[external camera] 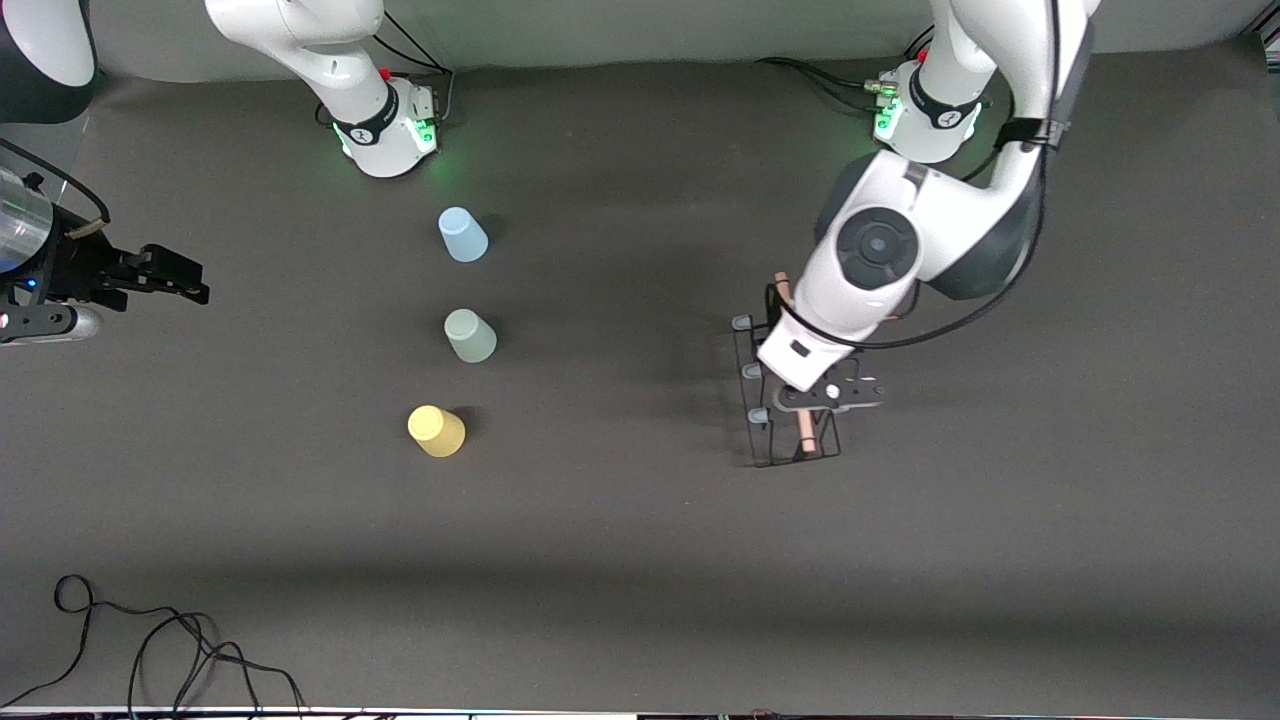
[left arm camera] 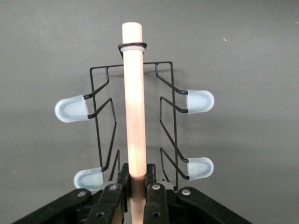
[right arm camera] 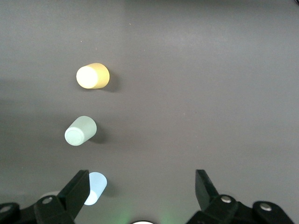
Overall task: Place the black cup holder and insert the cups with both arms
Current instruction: 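Carry the cup holder with the left gripper to the table center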
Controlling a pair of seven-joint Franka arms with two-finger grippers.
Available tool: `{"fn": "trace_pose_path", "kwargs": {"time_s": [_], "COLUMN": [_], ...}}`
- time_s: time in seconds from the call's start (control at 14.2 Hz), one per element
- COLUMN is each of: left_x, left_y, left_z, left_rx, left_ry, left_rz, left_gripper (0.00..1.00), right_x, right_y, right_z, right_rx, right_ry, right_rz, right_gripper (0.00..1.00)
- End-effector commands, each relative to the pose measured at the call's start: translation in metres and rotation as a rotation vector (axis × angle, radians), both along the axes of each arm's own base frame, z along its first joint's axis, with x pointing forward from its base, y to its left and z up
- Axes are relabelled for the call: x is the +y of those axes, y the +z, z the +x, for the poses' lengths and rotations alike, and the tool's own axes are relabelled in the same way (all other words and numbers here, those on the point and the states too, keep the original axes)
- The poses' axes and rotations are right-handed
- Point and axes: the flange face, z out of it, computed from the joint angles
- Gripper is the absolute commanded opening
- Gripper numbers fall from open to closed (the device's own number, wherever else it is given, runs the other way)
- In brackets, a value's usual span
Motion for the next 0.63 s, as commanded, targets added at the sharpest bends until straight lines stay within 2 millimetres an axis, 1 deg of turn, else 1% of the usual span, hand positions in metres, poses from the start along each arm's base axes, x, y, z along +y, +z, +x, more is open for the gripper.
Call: {"fn": "trace_pose_path", "kwargs": {"time_s": [0.0, 0.14, 0.21, 0.28, 0.35, 0.42, 0.49, 0.56], "left_x": [-0.028, -0.039, -0.056, -0.066, -0.074, -0.08, -0.086, -0.091], "left_y": [0.0, -0.007, -0.01, -0.011, -0.01, -0.012, -0.017, -0.022], "left_z": [-0.014, -0.021, -0.03, -0.035, -0.039, -0.045, -0.05, -0.055], "left_rx": [-0.031, -0.026, -0.031, -0.041, -0.053, -0.05, -0.043, -0.038], "left_ry": [0.033, 0.021, 0.005, 0.029, 0.04, 0.032, 0.022, 0.011], "left_rz": [-0.018, -0.021, -0.032, -0.05, -0.061, -0.061, -0.057, -0.053], "left_gripper": [0.0, 0.0, 0.0, 0.0, 0.0, 0.0, 0.0, 0.0], "right_x": [0.001, 0.006, 0.011, 0.017, 0.033, 0.043, 0.047, 0.06], "right_y": [0.005, 0.007, 0.006, 0.005, 0.002, 0.0, -0.007, -0.014], "right_z": [-0.002, -0.003, -0.003, -0.003, -0.002, -0.002, -0.003, -0.005], "right_rx": [0.009, 0.006, 0.007, 0.011, 0.013, 0.015, 0.025, 0.032], "right_ry": [-0.019, -0.027, -0.046, -0.089, -0.117, -0.128, -0.146, -0.168], "right_rz": [0.008, 0.016, 0.018, 0.021, 0.03, 0.034, 0.031, 0.031], "right_gripper": [1.0, 1.0, 1.0, 1.0, 1.0, 1.0, 1.0, 1.0]}}
